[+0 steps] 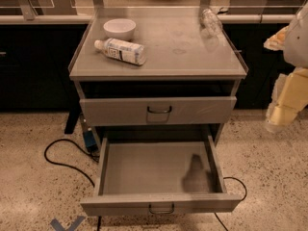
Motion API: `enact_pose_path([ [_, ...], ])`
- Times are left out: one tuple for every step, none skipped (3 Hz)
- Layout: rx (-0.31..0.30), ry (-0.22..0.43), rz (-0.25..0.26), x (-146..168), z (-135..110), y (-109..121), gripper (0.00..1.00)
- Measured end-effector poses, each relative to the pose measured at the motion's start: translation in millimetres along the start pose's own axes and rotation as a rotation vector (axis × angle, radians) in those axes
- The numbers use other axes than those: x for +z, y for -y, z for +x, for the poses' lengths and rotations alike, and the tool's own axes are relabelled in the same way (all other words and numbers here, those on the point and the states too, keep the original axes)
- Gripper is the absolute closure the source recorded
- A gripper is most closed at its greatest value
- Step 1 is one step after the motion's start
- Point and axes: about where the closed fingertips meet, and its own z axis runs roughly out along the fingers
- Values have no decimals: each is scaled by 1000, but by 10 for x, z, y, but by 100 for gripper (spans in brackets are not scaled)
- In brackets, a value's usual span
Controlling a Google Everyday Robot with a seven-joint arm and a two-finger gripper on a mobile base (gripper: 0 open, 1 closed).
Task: Close middle drawer
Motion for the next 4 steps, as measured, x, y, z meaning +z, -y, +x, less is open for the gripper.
enact_pose_path([
  [1, 11, -31, 220, 87, -218, 0],
  [19, -18, -85, 481, 236, -407, 0],
  [18, -18, -86, 481, 232, -408, 0],
  [3, -27, -108, 619, 235, -550, 0],
])
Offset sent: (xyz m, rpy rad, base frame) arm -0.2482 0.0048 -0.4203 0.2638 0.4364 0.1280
